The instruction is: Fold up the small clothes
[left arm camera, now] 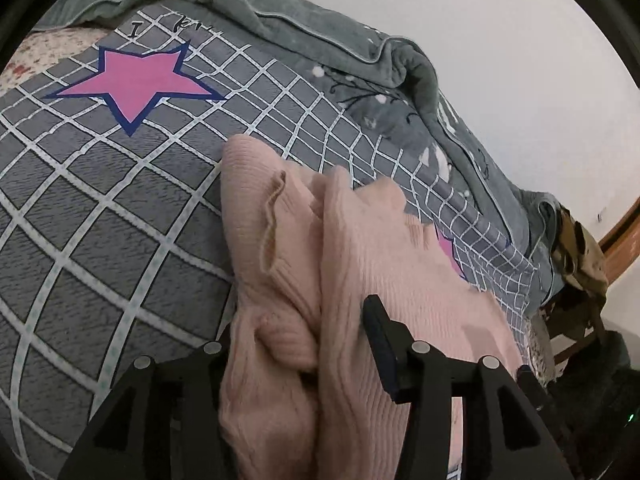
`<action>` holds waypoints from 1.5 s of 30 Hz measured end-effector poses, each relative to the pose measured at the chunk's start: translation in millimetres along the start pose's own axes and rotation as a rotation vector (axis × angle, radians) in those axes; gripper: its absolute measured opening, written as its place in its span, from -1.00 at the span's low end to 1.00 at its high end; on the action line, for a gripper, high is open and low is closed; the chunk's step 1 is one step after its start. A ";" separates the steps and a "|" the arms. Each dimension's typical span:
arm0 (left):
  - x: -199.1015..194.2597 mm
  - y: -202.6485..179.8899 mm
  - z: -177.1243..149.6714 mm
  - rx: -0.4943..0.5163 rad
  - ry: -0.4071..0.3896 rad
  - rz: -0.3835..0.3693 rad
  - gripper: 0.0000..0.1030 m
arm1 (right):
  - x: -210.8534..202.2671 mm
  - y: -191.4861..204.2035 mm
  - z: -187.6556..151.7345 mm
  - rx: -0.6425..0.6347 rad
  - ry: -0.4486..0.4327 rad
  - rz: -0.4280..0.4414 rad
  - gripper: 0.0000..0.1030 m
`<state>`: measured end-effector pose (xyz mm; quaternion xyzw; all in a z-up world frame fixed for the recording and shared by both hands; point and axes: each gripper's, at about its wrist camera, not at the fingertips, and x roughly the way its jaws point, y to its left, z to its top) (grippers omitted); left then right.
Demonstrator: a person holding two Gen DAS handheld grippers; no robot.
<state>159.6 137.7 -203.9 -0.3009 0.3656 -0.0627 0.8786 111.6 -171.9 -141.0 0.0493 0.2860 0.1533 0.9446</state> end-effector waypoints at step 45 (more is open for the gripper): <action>-31.7 -38.8 1.4 0.034 -0.066 0.069 -0.67 | -59.7 -73.8 -29.0 0.069 -0.072 0.003 -0.25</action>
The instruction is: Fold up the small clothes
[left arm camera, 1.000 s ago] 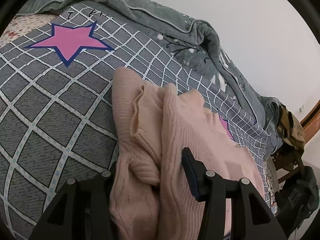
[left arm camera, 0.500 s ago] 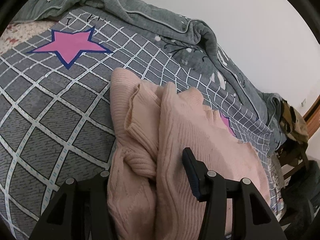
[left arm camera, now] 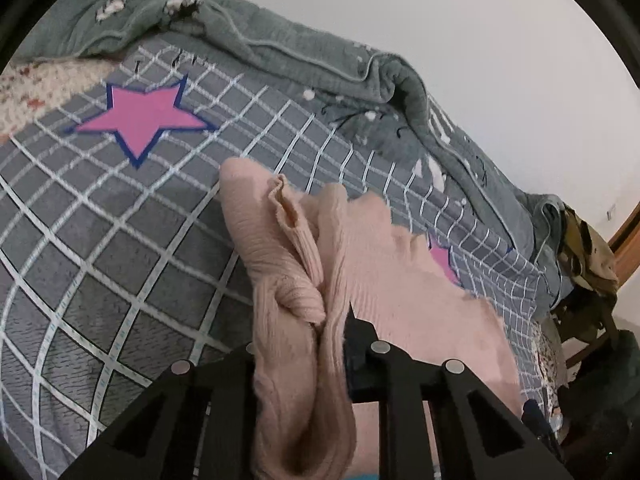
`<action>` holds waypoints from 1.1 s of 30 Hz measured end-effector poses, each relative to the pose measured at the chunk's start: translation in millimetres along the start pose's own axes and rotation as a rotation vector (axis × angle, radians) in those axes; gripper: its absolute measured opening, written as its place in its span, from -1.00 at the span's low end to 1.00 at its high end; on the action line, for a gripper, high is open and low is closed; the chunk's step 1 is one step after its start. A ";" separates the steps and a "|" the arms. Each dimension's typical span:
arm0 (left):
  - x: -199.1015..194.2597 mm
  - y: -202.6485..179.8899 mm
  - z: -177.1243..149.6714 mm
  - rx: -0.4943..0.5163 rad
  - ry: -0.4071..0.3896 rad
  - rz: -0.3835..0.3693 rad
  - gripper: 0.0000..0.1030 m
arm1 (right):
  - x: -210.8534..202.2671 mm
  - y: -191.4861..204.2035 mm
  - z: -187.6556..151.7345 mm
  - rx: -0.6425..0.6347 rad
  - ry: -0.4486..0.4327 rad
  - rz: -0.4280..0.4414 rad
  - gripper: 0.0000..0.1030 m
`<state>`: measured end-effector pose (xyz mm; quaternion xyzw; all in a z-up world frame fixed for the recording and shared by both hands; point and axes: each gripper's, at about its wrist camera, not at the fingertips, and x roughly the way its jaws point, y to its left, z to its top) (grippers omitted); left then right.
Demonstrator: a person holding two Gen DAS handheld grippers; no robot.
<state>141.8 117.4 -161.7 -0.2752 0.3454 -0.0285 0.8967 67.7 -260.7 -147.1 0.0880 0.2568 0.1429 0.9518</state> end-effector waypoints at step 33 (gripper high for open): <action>40.6 -247.5 -101.6 0.420 0.221 -0.114 -0.27 | -53.0 -129.6 4.8 0.285 -0.070 -0.083 -0.25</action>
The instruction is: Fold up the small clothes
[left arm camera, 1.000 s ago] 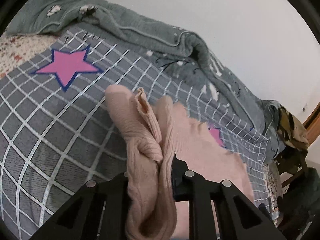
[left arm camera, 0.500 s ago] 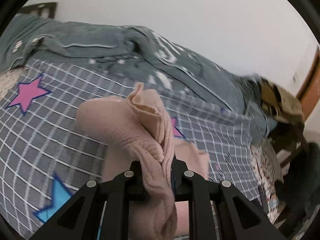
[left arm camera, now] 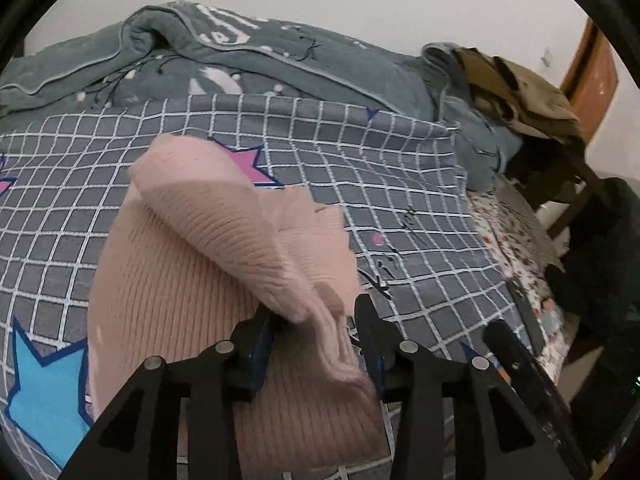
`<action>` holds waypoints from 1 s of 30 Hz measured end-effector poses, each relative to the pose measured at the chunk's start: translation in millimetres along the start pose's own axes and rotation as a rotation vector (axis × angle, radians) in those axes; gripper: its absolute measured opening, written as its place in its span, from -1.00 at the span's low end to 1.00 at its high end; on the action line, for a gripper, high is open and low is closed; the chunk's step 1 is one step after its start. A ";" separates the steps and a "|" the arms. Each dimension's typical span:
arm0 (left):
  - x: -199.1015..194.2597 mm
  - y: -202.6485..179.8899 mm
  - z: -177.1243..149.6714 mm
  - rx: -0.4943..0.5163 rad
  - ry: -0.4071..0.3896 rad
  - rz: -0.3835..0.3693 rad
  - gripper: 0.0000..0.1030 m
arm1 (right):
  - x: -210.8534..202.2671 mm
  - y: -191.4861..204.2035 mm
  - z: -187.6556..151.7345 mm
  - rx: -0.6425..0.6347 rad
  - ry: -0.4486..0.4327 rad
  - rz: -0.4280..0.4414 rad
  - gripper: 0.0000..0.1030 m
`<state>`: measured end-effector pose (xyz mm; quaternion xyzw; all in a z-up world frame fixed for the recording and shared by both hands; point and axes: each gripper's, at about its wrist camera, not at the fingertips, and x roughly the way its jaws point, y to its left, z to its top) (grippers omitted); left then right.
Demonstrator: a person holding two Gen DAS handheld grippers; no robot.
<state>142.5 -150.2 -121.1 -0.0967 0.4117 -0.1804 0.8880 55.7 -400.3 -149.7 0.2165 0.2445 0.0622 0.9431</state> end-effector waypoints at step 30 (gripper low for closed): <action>-36.2 192.7 -8.2 -0.143 -0.207 -0.042 0.27 | 104.1 158.0 -26.3 -0.314 0.066 -0.049 -0.64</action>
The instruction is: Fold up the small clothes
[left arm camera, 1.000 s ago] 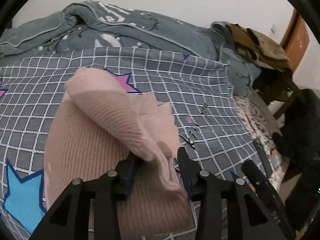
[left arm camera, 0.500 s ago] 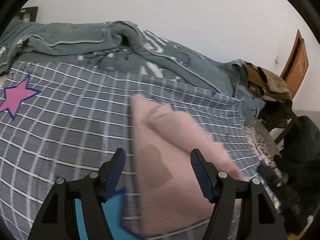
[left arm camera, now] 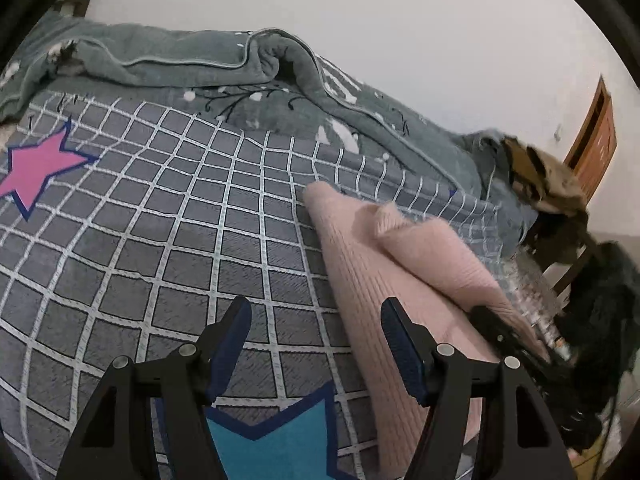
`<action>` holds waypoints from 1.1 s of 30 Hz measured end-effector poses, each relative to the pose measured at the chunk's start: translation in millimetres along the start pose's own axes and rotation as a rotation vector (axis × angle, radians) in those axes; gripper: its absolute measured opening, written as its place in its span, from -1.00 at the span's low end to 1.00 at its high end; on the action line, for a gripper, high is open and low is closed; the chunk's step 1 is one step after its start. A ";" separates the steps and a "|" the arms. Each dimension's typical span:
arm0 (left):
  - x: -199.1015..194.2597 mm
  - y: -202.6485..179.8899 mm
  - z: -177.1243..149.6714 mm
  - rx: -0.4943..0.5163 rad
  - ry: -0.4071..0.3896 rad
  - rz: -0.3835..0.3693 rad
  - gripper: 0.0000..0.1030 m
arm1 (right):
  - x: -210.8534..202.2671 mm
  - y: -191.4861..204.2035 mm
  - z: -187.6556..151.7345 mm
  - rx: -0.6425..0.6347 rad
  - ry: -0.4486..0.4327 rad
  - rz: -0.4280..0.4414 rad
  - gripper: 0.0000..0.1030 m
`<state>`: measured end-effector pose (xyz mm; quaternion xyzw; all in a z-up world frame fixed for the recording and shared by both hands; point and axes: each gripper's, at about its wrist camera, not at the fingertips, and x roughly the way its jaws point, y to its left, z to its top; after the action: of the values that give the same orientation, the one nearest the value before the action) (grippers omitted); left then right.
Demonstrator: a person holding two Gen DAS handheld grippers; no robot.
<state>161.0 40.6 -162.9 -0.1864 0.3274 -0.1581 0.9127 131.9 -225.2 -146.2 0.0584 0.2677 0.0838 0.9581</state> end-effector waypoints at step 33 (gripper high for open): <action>6.2 -30.5 -15.5 0.027 0.020 -0.121 0.27 | -54.0 -66.8 -24.3 0.222 -0.099 0.083 -0.85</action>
<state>150.3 7.5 -163.7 -0.1920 0.3223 -0.2190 0.9007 82.3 -299.3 -150.1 0.1793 0.2249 0.0902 0.9535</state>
